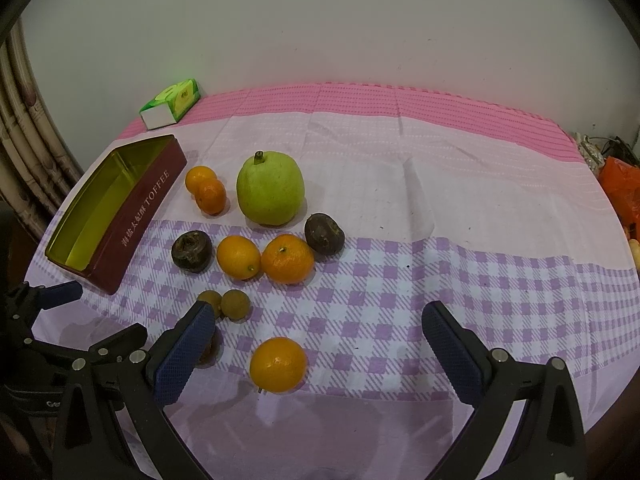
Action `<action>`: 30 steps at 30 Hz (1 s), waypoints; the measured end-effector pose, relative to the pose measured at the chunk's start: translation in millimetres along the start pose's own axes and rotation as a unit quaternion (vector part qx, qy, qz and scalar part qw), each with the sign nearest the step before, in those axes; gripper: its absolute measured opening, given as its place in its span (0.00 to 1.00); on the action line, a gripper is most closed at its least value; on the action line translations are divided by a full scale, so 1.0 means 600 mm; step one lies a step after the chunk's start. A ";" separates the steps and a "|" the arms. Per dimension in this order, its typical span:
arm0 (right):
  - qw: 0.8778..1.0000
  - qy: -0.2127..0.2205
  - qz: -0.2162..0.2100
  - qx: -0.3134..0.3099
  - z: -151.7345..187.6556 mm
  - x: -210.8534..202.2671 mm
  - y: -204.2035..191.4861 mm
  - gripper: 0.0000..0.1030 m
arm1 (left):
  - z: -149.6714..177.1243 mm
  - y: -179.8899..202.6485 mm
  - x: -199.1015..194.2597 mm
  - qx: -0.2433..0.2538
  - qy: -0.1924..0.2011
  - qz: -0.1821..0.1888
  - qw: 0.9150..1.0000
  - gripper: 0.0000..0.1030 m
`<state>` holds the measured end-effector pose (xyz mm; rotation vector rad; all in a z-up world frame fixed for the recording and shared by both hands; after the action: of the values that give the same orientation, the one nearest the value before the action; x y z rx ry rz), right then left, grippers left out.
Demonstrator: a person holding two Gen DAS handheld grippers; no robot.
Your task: Organize fruits
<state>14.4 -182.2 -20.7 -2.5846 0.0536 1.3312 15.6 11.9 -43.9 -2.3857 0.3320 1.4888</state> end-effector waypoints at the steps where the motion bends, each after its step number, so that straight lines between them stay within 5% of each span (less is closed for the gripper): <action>1: 1.000 0.000 0.000 0.000 0.000 0.000 0.000 1.00 | 0.000 0.000 -0.002 0.000 0.003 -0.001 1.000 1.00; 30: 1.000 -0.006 -0.001 -0.007 0.008 0.001 -0.010 1.00 | 0.003 -0.018 -0.011 -0.014 0.009 -0.019 1.000 1.00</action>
<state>12.0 -175.4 -22.7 -2.5881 0.0390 1.3503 15.2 23.0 -37.2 -2.4145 0.2715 1.4652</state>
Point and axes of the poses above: each gripper's, at about its wrist camera, not at the fingertips, and x roughly the way its jaws point, y to its right, z to its underside, the point moved 3 cm from there along x, roughly the way its jaws point, and after that the axes turned 12 degrees about x, right-handed, at the moved point
